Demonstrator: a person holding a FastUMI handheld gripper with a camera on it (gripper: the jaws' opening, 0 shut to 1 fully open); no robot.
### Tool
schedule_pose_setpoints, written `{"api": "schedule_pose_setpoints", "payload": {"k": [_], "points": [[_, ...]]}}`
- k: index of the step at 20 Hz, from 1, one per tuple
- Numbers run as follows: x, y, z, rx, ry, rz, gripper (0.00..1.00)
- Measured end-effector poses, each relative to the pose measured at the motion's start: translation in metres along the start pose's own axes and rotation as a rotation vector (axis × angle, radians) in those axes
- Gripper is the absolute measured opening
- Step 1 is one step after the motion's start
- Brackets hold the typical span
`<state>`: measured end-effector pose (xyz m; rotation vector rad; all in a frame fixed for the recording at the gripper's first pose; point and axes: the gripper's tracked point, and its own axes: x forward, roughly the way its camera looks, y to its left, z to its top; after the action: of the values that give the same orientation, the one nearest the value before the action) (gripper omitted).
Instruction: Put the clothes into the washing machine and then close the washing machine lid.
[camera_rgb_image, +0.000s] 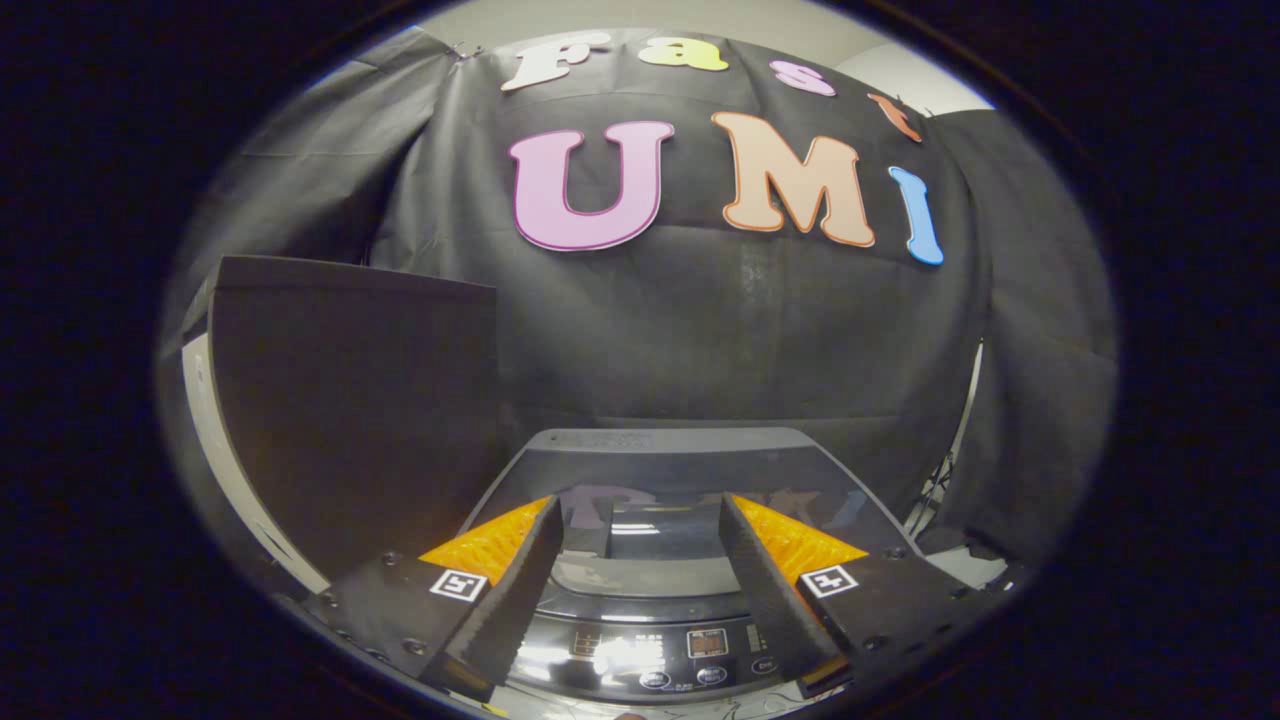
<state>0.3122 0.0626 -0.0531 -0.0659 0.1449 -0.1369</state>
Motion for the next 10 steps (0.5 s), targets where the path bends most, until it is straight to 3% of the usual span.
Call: {"api": "schedule_pose_setpoints", "payload": {"k": [10], "points": [[-0.063, 0.036, -0.009, 0.010, -0.009, 0.024, 0.99]]}}
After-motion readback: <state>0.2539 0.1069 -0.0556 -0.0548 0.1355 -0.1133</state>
